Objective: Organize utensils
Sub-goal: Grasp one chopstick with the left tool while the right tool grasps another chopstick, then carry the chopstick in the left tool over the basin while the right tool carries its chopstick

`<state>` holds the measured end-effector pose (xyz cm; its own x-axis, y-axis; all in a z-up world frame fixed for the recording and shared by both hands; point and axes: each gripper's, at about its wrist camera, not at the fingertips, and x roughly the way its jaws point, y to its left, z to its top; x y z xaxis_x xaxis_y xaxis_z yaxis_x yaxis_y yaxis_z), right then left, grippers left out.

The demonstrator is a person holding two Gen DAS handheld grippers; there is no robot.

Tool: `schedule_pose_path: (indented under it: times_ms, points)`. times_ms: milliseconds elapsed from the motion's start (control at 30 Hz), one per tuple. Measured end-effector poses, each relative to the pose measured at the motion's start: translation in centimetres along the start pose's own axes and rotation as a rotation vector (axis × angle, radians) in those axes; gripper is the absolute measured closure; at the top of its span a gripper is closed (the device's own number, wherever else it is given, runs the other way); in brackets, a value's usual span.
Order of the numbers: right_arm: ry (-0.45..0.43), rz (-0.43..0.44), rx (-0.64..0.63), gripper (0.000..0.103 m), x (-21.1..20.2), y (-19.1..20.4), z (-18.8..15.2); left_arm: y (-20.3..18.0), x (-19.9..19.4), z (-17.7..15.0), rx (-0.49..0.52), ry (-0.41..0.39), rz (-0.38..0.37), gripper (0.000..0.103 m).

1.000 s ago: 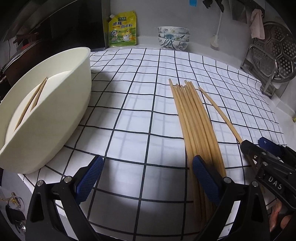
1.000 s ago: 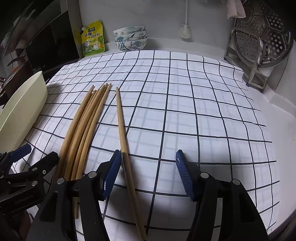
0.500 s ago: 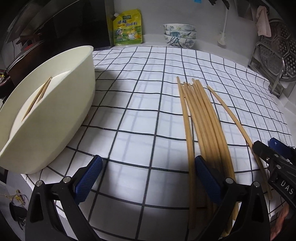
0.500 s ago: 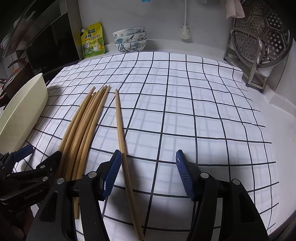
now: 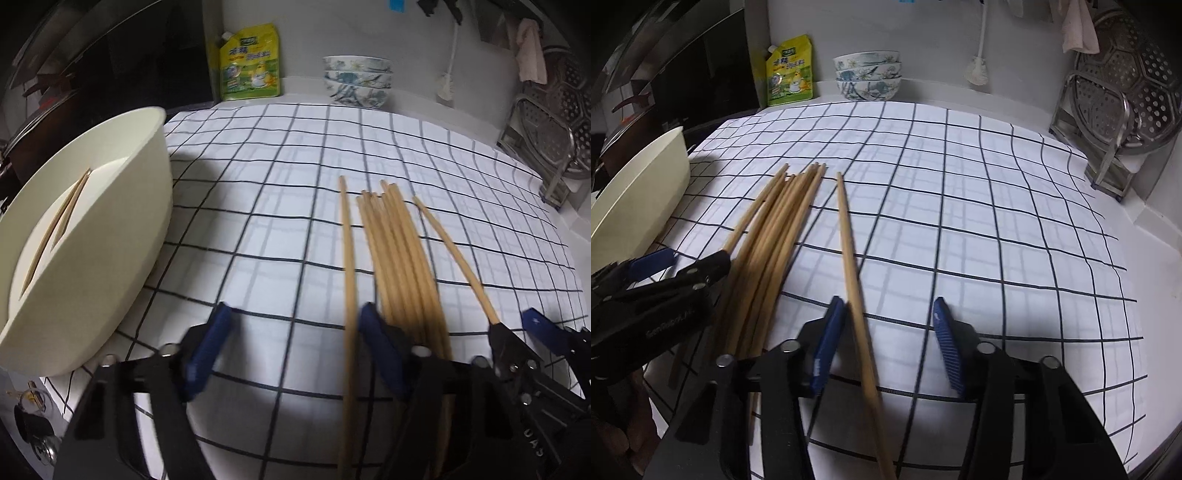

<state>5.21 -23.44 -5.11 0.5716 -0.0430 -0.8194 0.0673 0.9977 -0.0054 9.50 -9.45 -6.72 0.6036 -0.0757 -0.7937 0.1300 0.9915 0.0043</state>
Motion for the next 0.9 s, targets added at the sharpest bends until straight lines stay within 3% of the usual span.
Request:
schedule_pose_path:
  times_ms: [33, 100, 133, 167, 433, 667, 900]
  points:
    - [-0.002, 0.007, -0.012, 0.073, 0.0, 0.3, 0.0, -0.3, -0.1, 0.0, 0.009, -0.001, -0.011, 0.052]
    - [-0.001, 0.018, -0.030, 0.089, 0.0, 0.8, 0.1, -0.5, -0.3, 0.0, 0.016, 0.001, -0.030, 0.077]
    - [-0.001, 0.023, -0.036, 0.094, -0.1, 0.9, 0.1, -0.5, -0.5, -0.1, 0.014, 0.004, -0.041, 0.082]
    - [0.000, 0.028, -0.035, 0.096, -0.1, 0.9, 0.1, -0.5, -0.5, -0.1, 0.012, 0.009, -0.049, 0.096]
    - [-0.006, 0.119, 0.078, 0.096, -0.5, -0.8, 0.0, 0.5, -2.0, -0.9, -0.006, 0.022, -0.107, 0.096]
    - [-0.089, 0.174, 0.124, 0.096, -3.8, -0.8, 0.7, 2.0, -6.4, -0.5, 0.016, -0.059, -0.144, 0.096]
    - [-0.180, 0.273, 0.117, 0.096, -7.6, 3.3, 3.2, 6.6, -10.9, 1.7, -0.002, -0.156, -0.131, 0.096]
